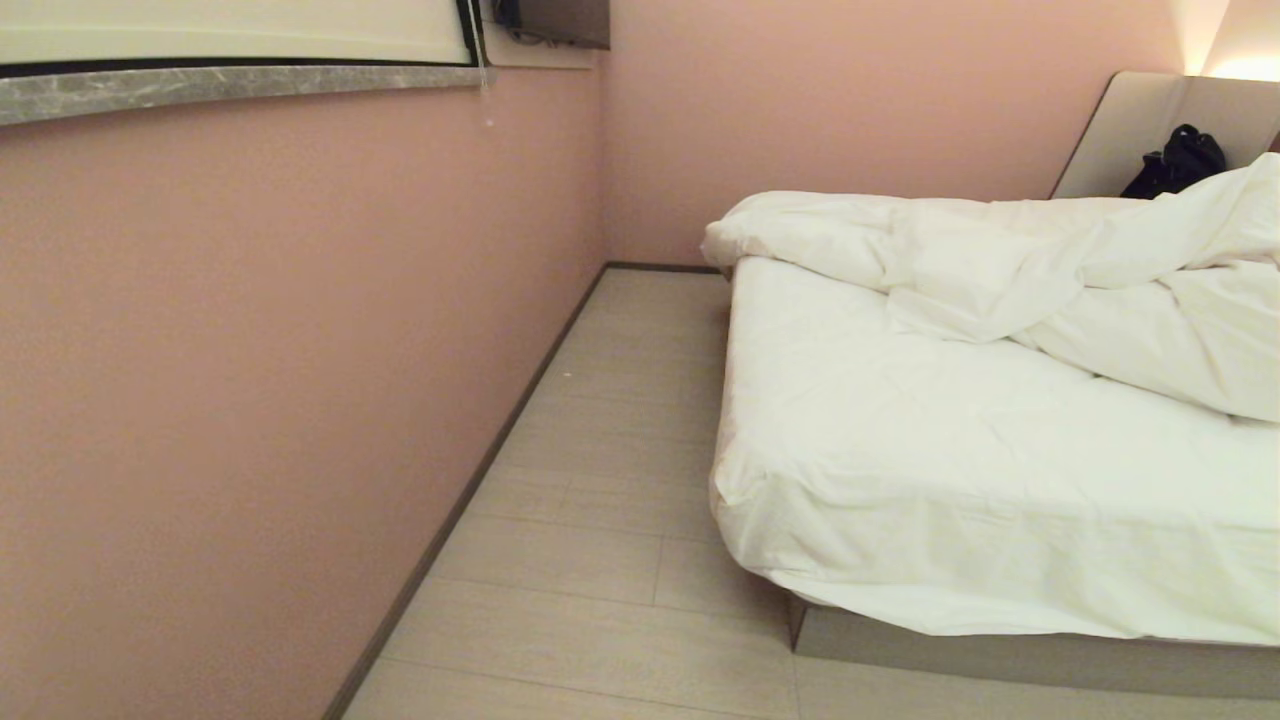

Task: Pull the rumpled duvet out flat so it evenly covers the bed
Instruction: Hold the folded corner of the quilt

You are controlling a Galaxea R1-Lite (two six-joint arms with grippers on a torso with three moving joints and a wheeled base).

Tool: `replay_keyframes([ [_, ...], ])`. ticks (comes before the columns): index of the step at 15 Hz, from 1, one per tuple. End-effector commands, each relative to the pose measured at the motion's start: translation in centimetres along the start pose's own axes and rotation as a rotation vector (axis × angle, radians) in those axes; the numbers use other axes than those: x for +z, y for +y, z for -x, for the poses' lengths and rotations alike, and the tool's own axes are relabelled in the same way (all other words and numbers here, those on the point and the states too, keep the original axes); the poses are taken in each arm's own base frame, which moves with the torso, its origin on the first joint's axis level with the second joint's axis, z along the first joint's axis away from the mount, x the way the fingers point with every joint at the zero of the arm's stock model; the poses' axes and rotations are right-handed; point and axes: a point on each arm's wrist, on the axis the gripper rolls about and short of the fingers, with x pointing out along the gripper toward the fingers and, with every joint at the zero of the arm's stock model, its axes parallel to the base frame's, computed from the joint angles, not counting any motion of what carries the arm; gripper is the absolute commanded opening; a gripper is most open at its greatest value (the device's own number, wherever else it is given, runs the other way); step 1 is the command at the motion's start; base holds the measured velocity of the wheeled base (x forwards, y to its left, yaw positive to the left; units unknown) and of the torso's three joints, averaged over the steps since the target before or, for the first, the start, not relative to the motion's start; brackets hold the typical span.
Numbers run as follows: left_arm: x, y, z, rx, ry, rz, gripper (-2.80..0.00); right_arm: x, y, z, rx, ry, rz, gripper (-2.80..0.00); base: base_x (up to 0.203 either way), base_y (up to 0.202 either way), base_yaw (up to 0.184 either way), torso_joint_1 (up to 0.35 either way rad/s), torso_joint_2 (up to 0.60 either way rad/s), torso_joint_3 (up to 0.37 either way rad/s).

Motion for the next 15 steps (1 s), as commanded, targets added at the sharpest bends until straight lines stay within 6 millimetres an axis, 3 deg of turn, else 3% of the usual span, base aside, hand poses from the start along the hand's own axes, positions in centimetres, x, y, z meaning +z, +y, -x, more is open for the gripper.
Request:
replay_keyframes([
  [1,0.02,0.0,0.0,0.0,0.0,0.0,-2.8,0.0,0.0,0.0,0.0,0.001,-0.001,-2.8,0.0,0.0,0.0,0.0,0.0,0.0],
  [15,-0.02,0.0,-0.01,0.0,0.001,-0.006,-2.8,0.0,0.0,0.0,0.0,0.001,0.001,-2.8,0.0,0.0,0.0,0.0,0.0,0.0],
])
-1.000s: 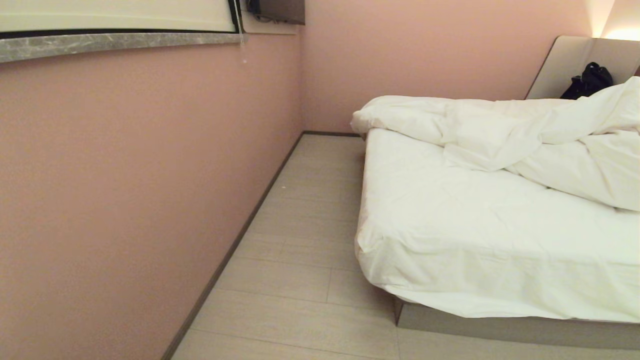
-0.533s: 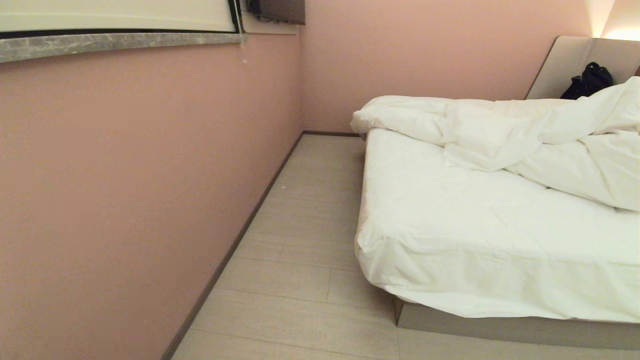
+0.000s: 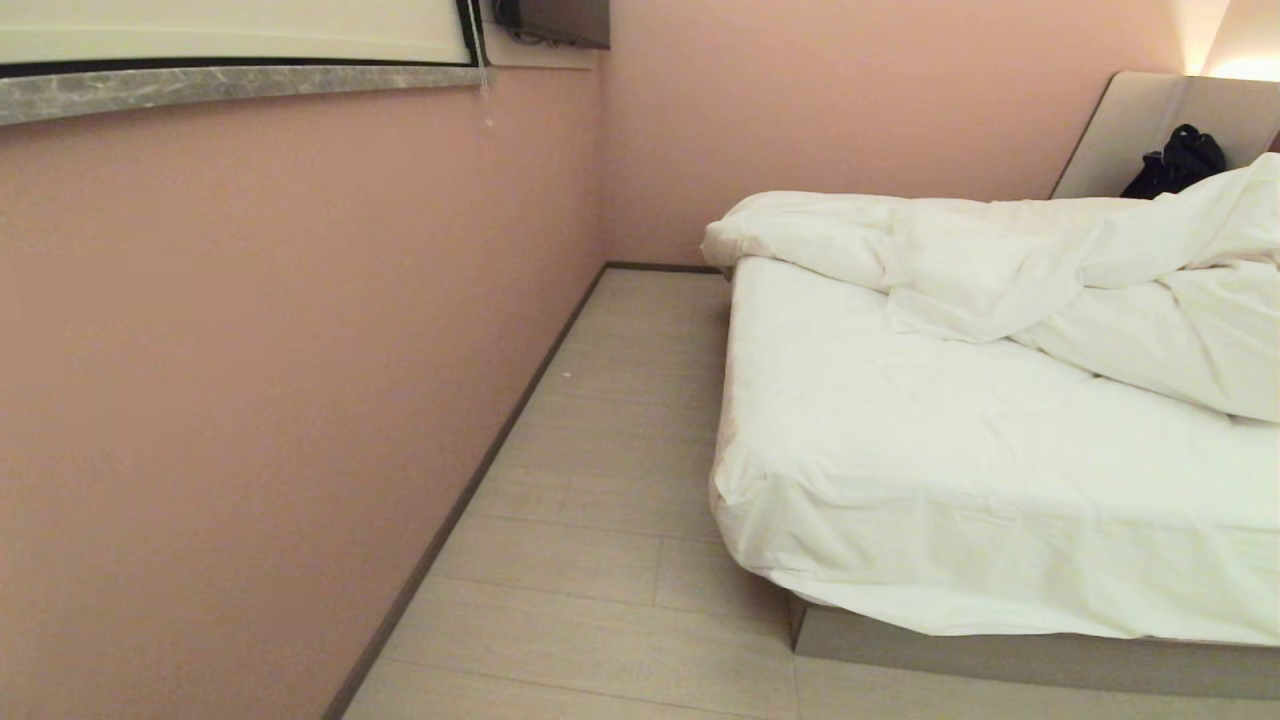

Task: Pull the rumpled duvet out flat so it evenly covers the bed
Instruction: Hold the folded corner of the quilt

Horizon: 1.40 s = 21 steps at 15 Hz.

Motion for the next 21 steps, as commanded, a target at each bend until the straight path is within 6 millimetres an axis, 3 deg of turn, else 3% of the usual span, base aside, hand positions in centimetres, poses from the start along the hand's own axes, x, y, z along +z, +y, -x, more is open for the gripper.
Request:
replay_keyframes([
  [1,-0.01,0.0,-0.01,0.0,0.001,0.001,-2.8,0.0,0.0,0.0,0.0,0.0,-0.001,-2.8,0.0,0.0,0.0,0.0,0.0,0.0],
  [21,0.0,0.0,-0.01,0.0,-0.001,0.003,-2.8,0.0,0.0,0.0,0.0,0.0,-0.001,-2.8,0.013,0.0,0.0,0.0,0.0,0.0],
])
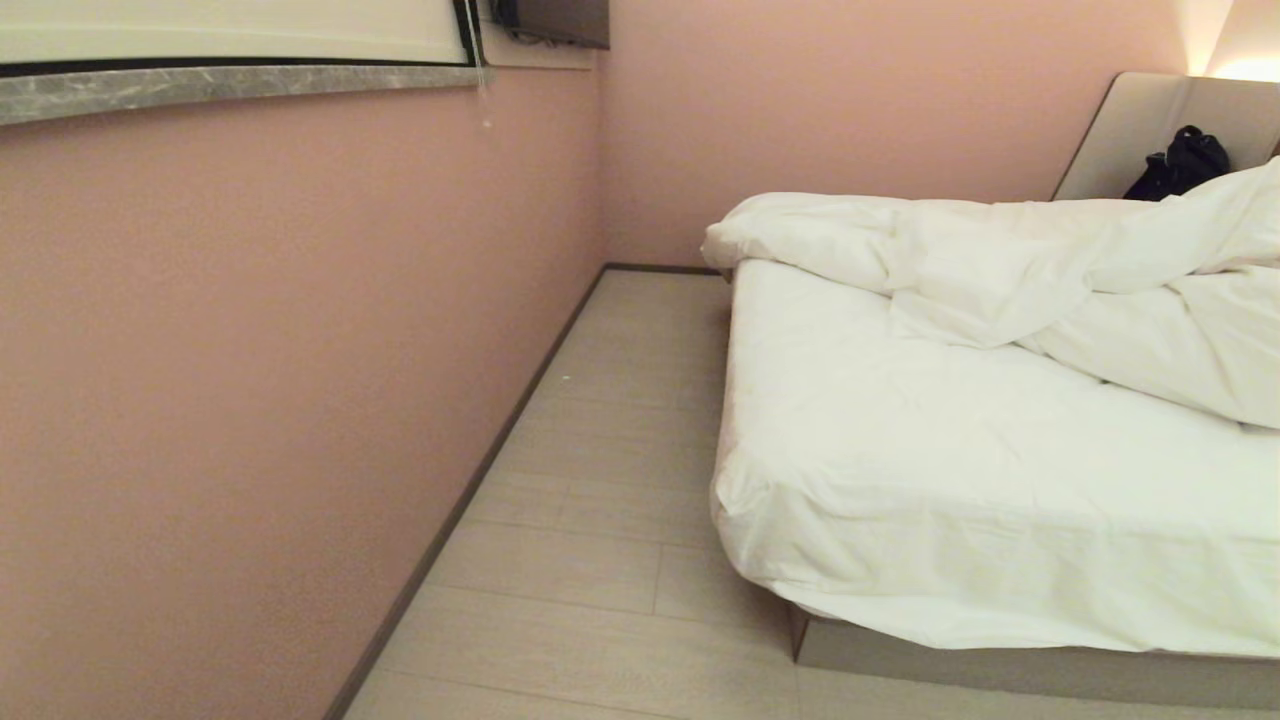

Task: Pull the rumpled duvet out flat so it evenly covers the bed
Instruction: Hold the folded corner of the quilt

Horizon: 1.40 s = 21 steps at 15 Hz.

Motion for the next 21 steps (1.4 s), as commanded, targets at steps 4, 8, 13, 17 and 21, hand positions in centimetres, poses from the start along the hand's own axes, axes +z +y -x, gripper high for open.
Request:
replay_keyframes([
  [4,0.02,0.0,0.0,0.0,0.0,0.001,-2.8,0.02,0.0,0.0,0.0,-0.001,0.0,-2.8,0.196,0.0,0.0,0.005,0.0,-0.001],
  [8,0.02,0.0,0.0,0.0,0.0,0.002,-2.8,0.02,0.0,0.0,0.0,-0.001,0.001,-2.8,0.196,0.0,-0.001,0.003,0.0,0.0],
  [13,-0.03,0.0,-0.01,-0.001,0.002,0.004,-2.8,0.02,0.0,0.0,0.0,-0.001,0.0,-2.8,0.195,0.0,0.0,0.002,0.0,0.001],
  [17,-0.04,0.0,-0.01,0.0,0.003,0.002,-2.8,0.02,0.0,0.0,0.0,-0.001,0.002,-2.8,0.194,0.0,-0.001,0.005,0.0,0.003],
  [21,0.0,0.0,0.0,0.001,0.002,0.002,-2.8,0.02,0.0,0.0,0.0,-0.001,0.0,-2.8,0.033,0.0,-0.001,0.003,0.0,0.0],
])
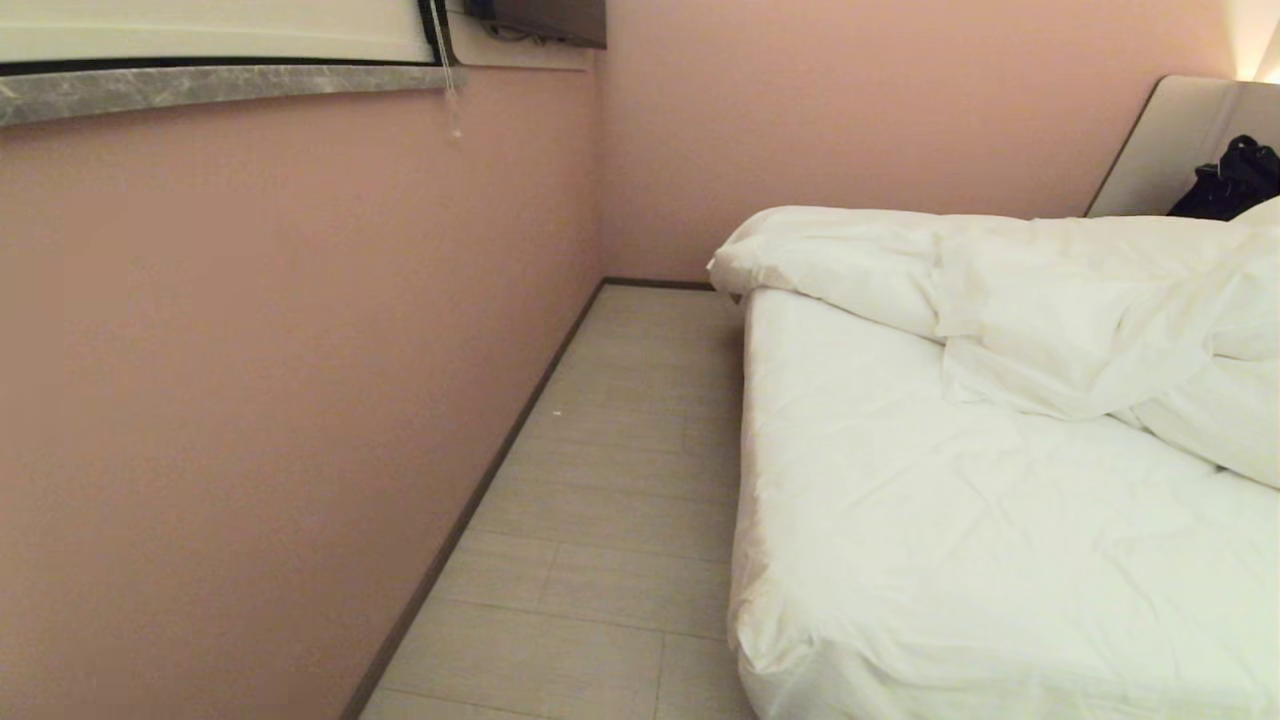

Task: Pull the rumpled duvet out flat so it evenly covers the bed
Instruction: Hold the folded corner of the quilt

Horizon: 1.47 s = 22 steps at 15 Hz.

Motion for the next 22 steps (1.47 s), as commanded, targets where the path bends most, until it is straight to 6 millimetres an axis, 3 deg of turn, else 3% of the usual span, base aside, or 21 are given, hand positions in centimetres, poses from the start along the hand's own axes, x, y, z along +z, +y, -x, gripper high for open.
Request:
replay_keyframes([
  [1,0.02,0.0,0.0,0.0,0.0,0.0,-2.8,0.0,0.0,0.0,0.0,0.0,0.001,-2.8,0.0,0.0,0.0,0.0,0.0,0.0],
  [5,0.02,0.0,0.0,0.002,0.0,-0.003,-2.8,0.0,0.0,0.0,0.0,0.0,0.001,-2.8,-0.023,0.0,0.0,0.002,0.0,-0.002],
  [9,-0.02,0.0,-0.01,-0.001,0.001,-0.001,-2.8,0.0,0.0,0.0,0.0,0.0,0.001,-2.8,-0.171,0.0,0.002,-0.001,0.0,0.002],
  [22,-0.02,0.0,-0.01,0.001,0.001,-0.008,-2.8,0.0,0.0,0.0,0.0,0.0,0.001,-2.8,0.001,-0.004,0.0,0.0,0.0,0.0],
])
